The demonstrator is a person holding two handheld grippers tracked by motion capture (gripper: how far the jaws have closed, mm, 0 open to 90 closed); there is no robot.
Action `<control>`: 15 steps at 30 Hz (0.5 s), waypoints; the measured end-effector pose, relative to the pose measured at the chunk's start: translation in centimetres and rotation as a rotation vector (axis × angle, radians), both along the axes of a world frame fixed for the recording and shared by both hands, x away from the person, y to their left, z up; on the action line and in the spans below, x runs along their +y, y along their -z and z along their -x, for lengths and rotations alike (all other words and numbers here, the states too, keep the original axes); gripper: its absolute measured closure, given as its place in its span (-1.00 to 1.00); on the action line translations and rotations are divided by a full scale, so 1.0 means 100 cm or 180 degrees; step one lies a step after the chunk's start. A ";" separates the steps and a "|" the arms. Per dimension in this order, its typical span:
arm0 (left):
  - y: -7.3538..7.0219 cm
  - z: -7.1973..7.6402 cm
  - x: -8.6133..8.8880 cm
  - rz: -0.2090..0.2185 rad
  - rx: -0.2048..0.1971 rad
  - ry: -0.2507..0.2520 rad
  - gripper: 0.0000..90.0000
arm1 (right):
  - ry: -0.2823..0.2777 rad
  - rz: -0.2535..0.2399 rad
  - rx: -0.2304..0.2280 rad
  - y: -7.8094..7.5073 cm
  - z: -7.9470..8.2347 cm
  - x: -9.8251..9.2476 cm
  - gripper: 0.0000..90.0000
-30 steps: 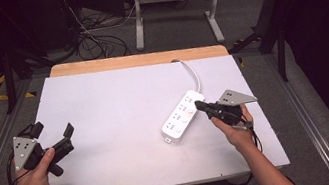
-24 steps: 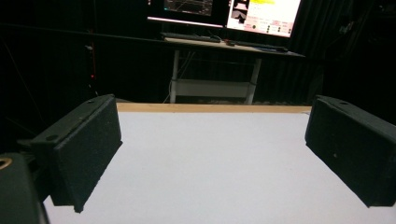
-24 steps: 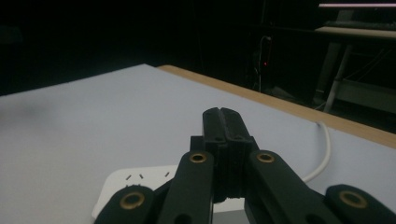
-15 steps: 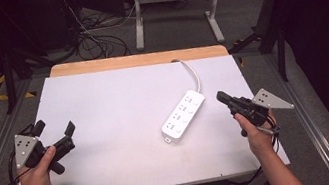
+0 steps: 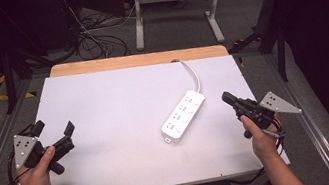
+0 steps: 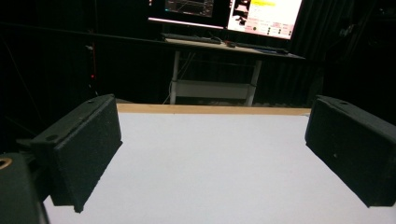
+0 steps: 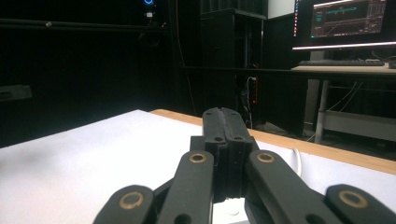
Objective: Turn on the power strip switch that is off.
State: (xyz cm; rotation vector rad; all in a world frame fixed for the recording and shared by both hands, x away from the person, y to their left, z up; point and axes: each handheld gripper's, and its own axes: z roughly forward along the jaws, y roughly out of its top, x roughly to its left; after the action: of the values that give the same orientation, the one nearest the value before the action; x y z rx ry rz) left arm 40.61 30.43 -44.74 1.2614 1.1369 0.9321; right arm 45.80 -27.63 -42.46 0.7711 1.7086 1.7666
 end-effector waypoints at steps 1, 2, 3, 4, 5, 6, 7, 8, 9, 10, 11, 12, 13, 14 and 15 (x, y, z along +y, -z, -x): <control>0.000 0.000 0.000 0.0003 0.0007 0.0006 -0.91 | 0.0021 0.0001 0.0012 0.000 0.001 -0.001 1.00; 0.000 0.000 -0.001 0.0000 0.0005 0.0007 -0.91 | 0.0021 0.0001 0.0012 0.000 0.001 -0.001 1.00; 0.000 0.000 -0.001 -0.0004 0.0001 0.0008 -0.91 | 0.0021 -0.0019 0.0016 0.000 0.000 -0.002 1.00; 0.000 0.000 -0.001 -0.0018 0.0002 0.0015 -0.91 | 0.0031 0.0018 0.0015 0.001 -0.001 -0.002 0.92; 0.000 0.000 -0.001 -0.0011 0.0003 0.0012 -0.91 | 0.0031 0.0018 0.0015 0.001 -0.001 -0.002 0.92; 0.000 0.000 -0.001 -0.0016 0.0001 0.0012 -0.91 | 0.0023 0.0030 0.0024 0.001 0.000 -0.001 0.89; 0.000 0.000 -0.001 -0.0004 0.0003 0.0005 -0.91 | 0.0023 0.0044 0.0023 0.001 -0.001 0.000 0.86; 0.000 0.000 -0.001 -0.0007 0.0005 0.0004 -0.91 | 0.0020 0.0065 0.0003 0.001 -0.001 0.000 0.83; 0.000 0.000 -0.001 -0.0007 0.0004 0.0004 -0.91 | 0.0013 0.0076 0.0008 0.001 -0.001 0.001 0.70; 0.000 0.000 -0.001 -0.0005 0.0003 0.0005 -0.91 | 0.0013 0.0076 0.0008 0.001 -0.001 0.001 0.70; 0.000 0.000 -0.001 -0.0008 0.0005 0.0008 -0.91 | 0.0018 0.0137 0.0032 0.002 -0.002 0.003 0.60; 0.000 0.000 -0.001 -0.0009 0.0007 0.0009 -0.91 | 0.0018 0.0137 0.0032 0.002 -0.002 0.003 0.60; 0.000 0.000 -0.001 -0.0009 0.0008 0.0011 -0.91 | 0.0018 0.0172 0.0050 0.003 -0.002 0.003 0.55; 0.000 0.000 -0.001 -0.0011 0.0010 0.0013 -0.91 | 0.0014 0.0180 0.0077 0.003 -0.003 0.004 0.48; 0.000 0.000 -0.001 -0.0008 0.0008 0.0011 -0.91 | 0.0020 0.0195 0.0084 0.004 -0.004 0.005 0.35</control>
State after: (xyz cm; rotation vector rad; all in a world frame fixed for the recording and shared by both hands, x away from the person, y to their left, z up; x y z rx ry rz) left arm 40.63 30.34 -44.75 1.2667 1.1356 0.9299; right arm 46.19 -27.16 -42.86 0.7753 1.7671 1.6987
